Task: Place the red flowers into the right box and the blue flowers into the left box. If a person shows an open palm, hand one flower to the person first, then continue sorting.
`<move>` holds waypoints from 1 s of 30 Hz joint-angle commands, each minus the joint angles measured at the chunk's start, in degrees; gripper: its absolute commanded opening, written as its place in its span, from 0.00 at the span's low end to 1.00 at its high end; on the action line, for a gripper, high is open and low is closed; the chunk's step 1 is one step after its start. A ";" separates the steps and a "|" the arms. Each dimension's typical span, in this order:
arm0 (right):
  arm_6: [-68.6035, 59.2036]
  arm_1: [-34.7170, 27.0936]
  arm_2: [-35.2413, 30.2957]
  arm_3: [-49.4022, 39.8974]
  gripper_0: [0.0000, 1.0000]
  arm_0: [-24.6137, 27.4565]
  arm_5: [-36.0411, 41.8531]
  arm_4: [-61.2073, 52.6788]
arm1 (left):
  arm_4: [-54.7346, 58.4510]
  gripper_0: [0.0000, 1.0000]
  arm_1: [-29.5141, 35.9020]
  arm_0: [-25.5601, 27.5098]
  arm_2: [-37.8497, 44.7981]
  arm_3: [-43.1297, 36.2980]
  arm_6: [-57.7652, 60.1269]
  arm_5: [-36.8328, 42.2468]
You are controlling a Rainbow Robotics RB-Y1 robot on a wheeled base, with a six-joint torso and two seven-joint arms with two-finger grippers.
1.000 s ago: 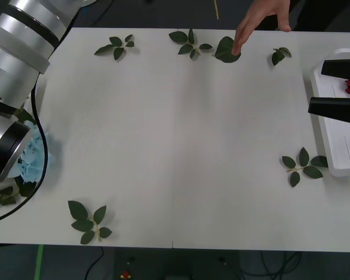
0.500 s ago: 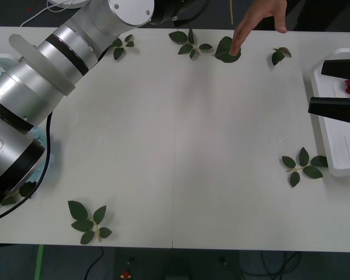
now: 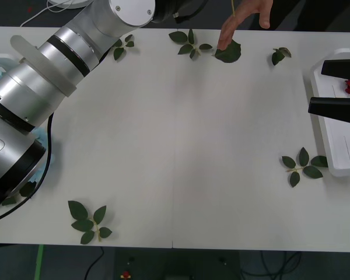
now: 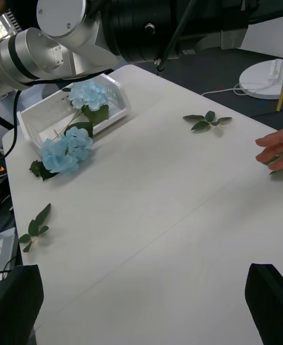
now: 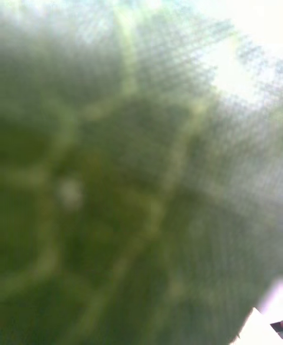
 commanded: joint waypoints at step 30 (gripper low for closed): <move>1.35 0.91 -1.37 -1.23 1.00 0.87 -0.54 -0.78 | 2.39 0.00 -0.07 1.42 0.03 -1.93 0.18 -0.91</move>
